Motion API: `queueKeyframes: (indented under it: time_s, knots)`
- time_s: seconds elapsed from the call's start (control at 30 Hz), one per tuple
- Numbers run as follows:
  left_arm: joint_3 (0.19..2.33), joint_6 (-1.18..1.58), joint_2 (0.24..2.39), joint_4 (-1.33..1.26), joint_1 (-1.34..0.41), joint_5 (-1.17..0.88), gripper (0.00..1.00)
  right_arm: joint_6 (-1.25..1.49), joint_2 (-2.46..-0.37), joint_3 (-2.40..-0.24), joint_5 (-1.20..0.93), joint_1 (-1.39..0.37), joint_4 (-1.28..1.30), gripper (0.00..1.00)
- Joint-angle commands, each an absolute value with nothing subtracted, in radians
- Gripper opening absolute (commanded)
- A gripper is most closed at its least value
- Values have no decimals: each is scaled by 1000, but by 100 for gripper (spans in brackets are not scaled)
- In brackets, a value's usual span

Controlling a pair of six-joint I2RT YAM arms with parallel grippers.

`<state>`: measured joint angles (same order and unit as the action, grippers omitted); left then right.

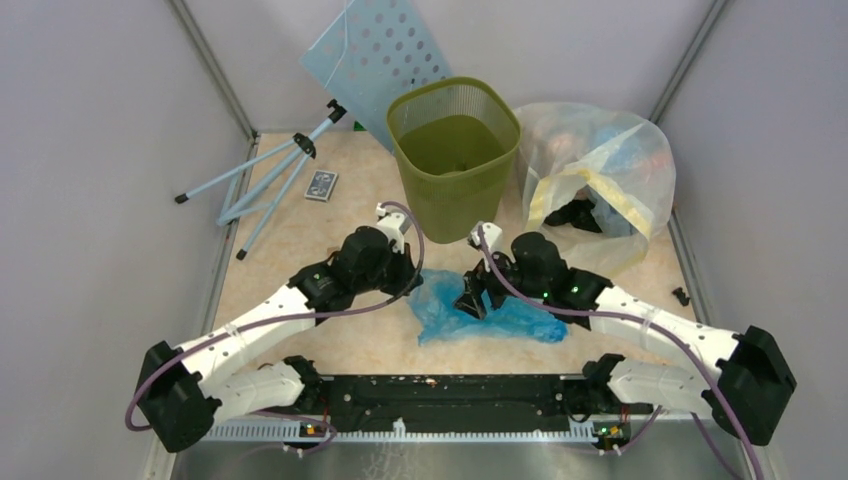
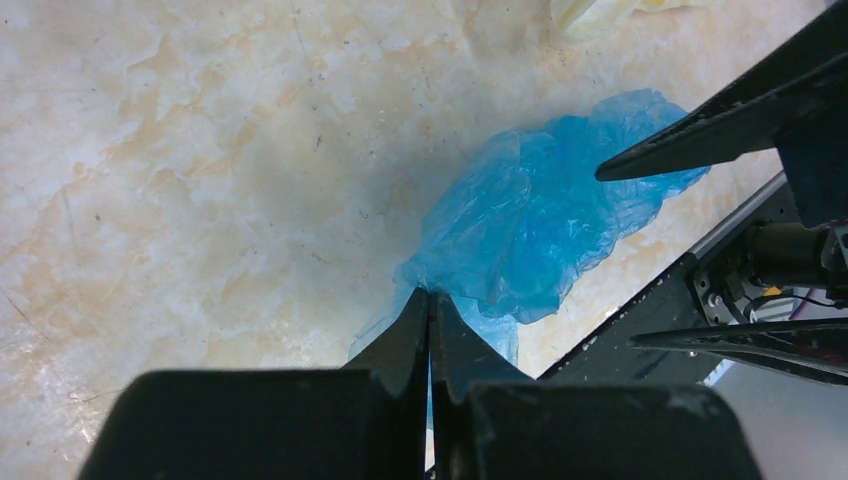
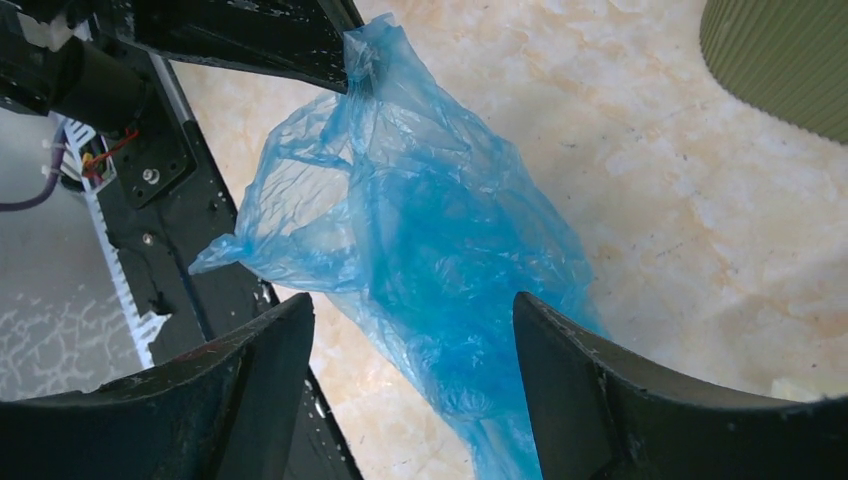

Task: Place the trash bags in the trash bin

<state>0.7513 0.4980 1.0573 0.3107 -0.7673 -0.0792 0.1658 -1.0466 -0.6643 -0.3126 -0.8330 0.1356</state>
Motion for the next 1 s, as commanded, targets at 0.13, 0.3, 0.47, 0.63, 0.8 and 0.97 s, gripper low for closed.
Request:
queueKeyframes:
  time_s: [0.13,0.3,0.47,0.63,0.8,0.97]
  knots:
    - [802,500,1019,348,-765,-116,0,30,-1148,-693,-258,-890,60,66]
    - [811,503,1011,364,-764,-88,0,-18,-1215,-696,-309,-924,43,62]
    - [823,502,1006,376,-763,-55,0,-17,-1254,-724,-295,-943,50,10]
    - [805,500,975,397,-762,16,0,103,-1114,-772,-53,-918,67,0]
    - [769,511,937,417,-763,71,5,205,-1049,-904,153,-831,215,0]
    - [721,531,885,404,-763,109,18,258,-1044,-968,234,-825,281,0]
